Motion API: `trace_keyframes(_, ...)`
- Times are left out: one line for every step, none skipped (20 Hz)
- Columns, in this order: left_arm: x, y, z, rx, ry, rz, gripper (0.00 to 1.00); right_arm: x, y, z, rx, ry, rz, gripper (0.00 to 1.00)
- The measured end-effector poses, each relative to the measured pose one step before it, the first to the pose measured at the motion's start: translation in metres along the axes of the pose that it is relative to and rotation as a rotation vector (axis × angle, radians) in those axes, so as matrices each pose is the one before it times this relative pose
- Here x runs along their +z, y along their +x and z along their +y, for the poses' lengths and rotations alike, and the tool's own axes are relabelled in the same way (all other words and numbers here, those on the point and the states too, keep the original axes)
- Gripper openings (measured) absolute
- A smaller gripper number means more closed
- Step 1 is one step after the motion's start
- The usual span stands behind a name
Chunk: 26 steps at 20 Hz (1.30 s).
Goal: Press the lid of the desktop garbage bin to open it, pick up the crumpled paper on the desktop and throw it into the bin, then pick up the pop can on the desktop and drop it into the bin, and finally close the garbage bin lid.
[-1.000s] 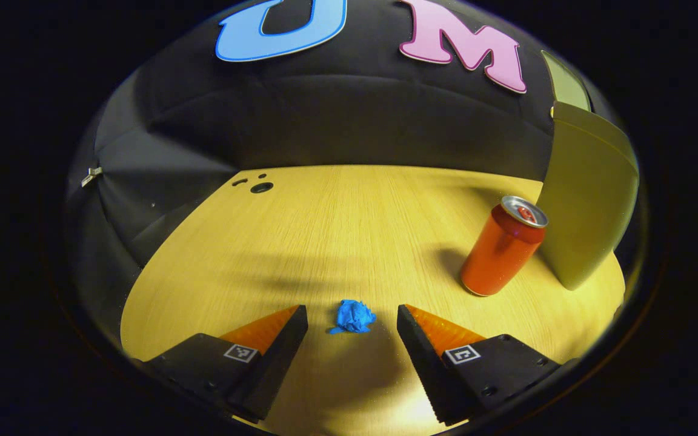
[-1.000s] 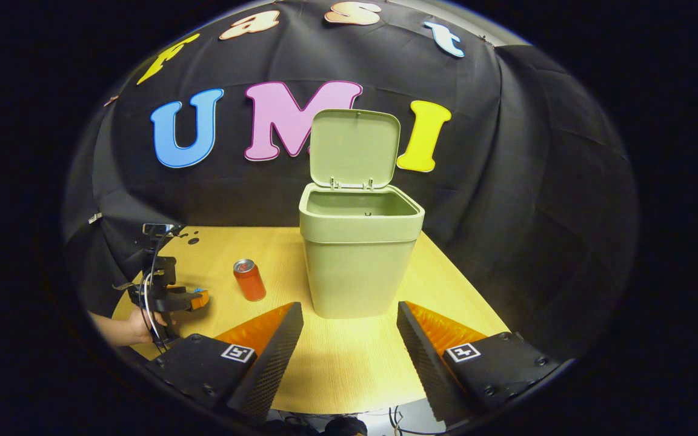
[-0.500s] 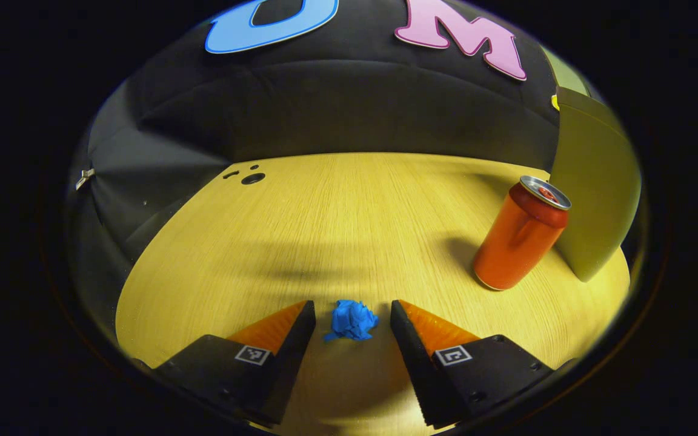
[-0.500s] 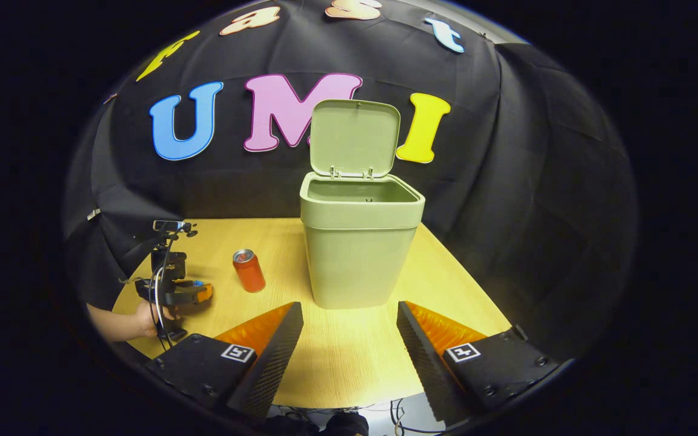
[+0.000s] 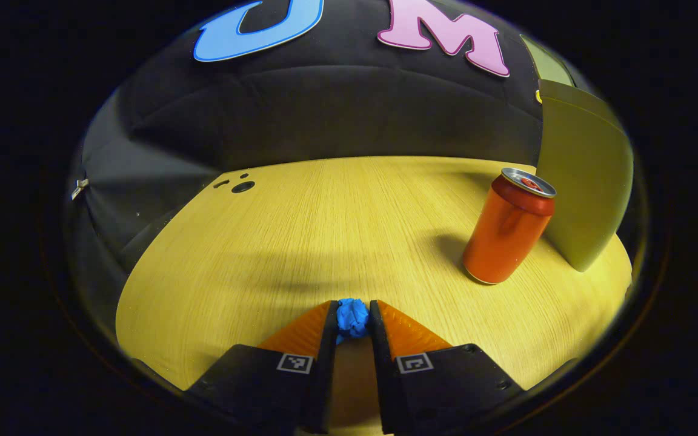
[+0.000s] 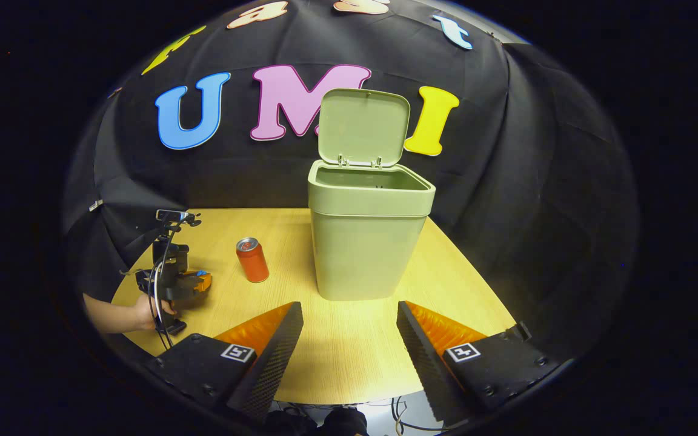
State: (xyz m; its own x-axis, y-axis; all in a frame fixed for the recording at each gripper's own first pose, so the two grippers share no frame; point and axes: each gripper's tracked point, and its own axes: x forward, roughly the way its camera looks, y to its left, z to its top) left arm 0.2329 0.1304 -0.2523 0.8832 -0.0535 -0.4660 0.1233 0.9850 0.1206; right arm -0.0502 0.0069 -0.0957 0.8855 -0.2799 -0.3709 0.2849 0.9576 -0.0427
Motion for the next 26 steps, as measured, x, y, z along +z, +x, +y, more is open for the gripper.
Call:
trace_keyframes(-0.00072, 0.00064, -0.00006, 0.00078, 0.00730, 0.00406, 0.29, -0.00095, 0.00018, 0.00008, 0.00130, -0.00170, 0.00106, 0.99)
trace_keyframes(0.00143, -0.00171, -0.00082, -0.00279, 0.00620, 0.00058, 0.33, 0.00054, 0.00039, -0.00021, 0.00091, -0.00082, -0.00001, 0.99)
trace_keyframes(0.00091, -0.00036, -0.00066, 0.00460, 0.00392, 0.00225, 0.30, -0.00029, -0.00058, -0.00128, 0.00048, 0.00034, 0.00027, 0.99)
trace_keyframes(-0.00022, 0.00055, -0.00020, 0.00509, 0.00287, 0.00589, 0.28, -0.00012, -0.00059, -0.00009, 0.00032, 0.00136, 0.00104, 0.99)
trace_keyframes(0.00160, -0.00202, -0.00099, 0.00325, 0.00208, 0.00195, 0.28, -0.00163, 0.00042, -0.00104, 0.00089, 0.00118, 0.00179, 0.99)
trace_keyframes(-0.00139, -0.00032, -0.00102, 0.00102, 0.00204, 0.00388, 0.26, 0.00057, -0.00043, -0.00075, -0.00051, -0.00010, 0.00150, 0.99)
trace_keyframes(-0.00003, -0.00166, -0.00032, -0.00117, -0.00056, 0.00193, 0.25, -0.00122, 0.00004, -0.00205, 0.00047, -0.00015, 0.00106, 0.98)
trace_keyframes(0.00129, -0.00143, -0.00035, -0.00335, -0.00424, -0.00337, 0.25, -0.00002, 0.00080, -0.00027, 0.00217, 0.00063, 0.00047, 0.99)
trace_keyframes(0.00087, -0.00212, -0.00107, -0.00304, -0.00851, 0.00226, 0.25, -0.00163, 0.00050, -0.00141, 0.00250, 0.00041, 0.00085, 0.99)
trace_keyframes(0.00199, -0.00400, -0.00029, 0.00023, -0.01020, -0.00235, 0.25, 0.00019, 0.00118, -0.00070, 0.00442, 0.00082, 0.00111, 0.99)
trace_keyframes(0.00519, -0.00460, 0.00129, 0.00134, -0.00770, -0.00660, 0.25, 0.00063, 0.00184, -0.00003, 0.00650, 0.00169, 0.00114, 0.99)
trace_keyframes(0.00450, -0.00512, -0.00024, -0.00154, -0.00139, -0.00812, 0.25, 0.00113, 0.00148, -0.00012, 0.00993, 0.00157, 0.00117, 0.99)
trace_keyframes(0.00625, -0.00567, -0.00092, -0.00448, 0.00294, -0.00622, 0.25, 0.00096, 0.00213, -0.00040, 0.01414, 0.00040, 0.00076, 0.98)
trace_keyframes(0.00756, -0.00729, -0.00065, -0.00151, 0.00473, -0.01078, 0.25, 0.00122, 0.00261, -0.00112, 0.01360, -0.00417, -0.00150, 0.99)
trace_keyframes(0.00908, -0.00850, -0.00009, 0.00301, 0.00445, -0.01228, 0.25, 0.00129, 0.00236, -0.00311, 0.01033, -0.00863, -0.00156, 0.99)
trace_keyframes(0.00876, -0.00948, -0.00073, 0.00043, 0.00082, -0.01372, 0.25, 0.00184, 0.00372, -0.00321, 0.01503, -0.00776, -0.00057, 0.99)
trace_keyframes(0.00966, -0.00926, -0.00241, -0.00099, -0.00201, -0.01315, 0.25, -0.00012, 0.00371, -0.00201, 0.01819, -0.00836, -0.00007, 0.99)
trace_keyframes(0.00992, -0.00935, -0.00324, -0.00069, -0.00376, -0.01455, 0.25, 0.00137, 0.00472, -0.00284, 0.01525, -0.01014, -0.00198, 0.99)
trace_keyframes(0.01174, -0.01003, -0.00351, -0.00127, -0.00462, -0.01468, 0.25, 0.00153, 0.00459, -0.00261, 0.01276, -0.00955, -0.00539, 0.98)
trace_keyframes(0.01106, -0.01033, -0.00336, -0.00032, -0.00407, -0.01476, 0.24, 0.00259, 0.00392, -0.00494, 0.01229, -0.00388, -0.00797, 0.98)
trace_keyframes(0.01333, -0.00959, -0.00425, 0.00089, -0.00371, -0.01759, 0.24, 0.00186, 0.00271, -0.00261, 0.01314, 0.00101, -0.00956, 0.98)
trace_keyframes(0.01398, -0.00962, -0.00595, -0.00271, -0.00649, -0.01850, 0.25, 0.00154, 0.00390, -0.00242, 0.01129, 0.00345, -0.00599, 0.99)
trace_keyframes(0.01494, -0.00962, -0.00714, -0.00523, -0.00786, -0.02096, 0.25, -0.00069, 0.00371, -0.00285, 0.01147, 0.00417, -0.00360, 0.98)
trace_keyframes(0.01561, -0.00844, -0.00792, -0.00769, -0.00777, -0.02207, 0.25, -0.00090, 0.00352, -0.00310, 0.00965, 0.00328, -0.00258, 0.98)
trace_keyframes(0.01722, -0.00747, -0.00750, -0.00803, -0.00553, -0.02402, 0.25, -0.00079, 0.00243, -0.00425, 0.00938, 0.00260, -0.00404, 0.98)
trace_keyframes(0.01708, -0.00603, -0.00878, -0.00928, -0.00266, -0.02392, 0.24, -0.00024, 0.00310, -0.00430, 0.00690, 0.00186, -0.00409, 0.99)
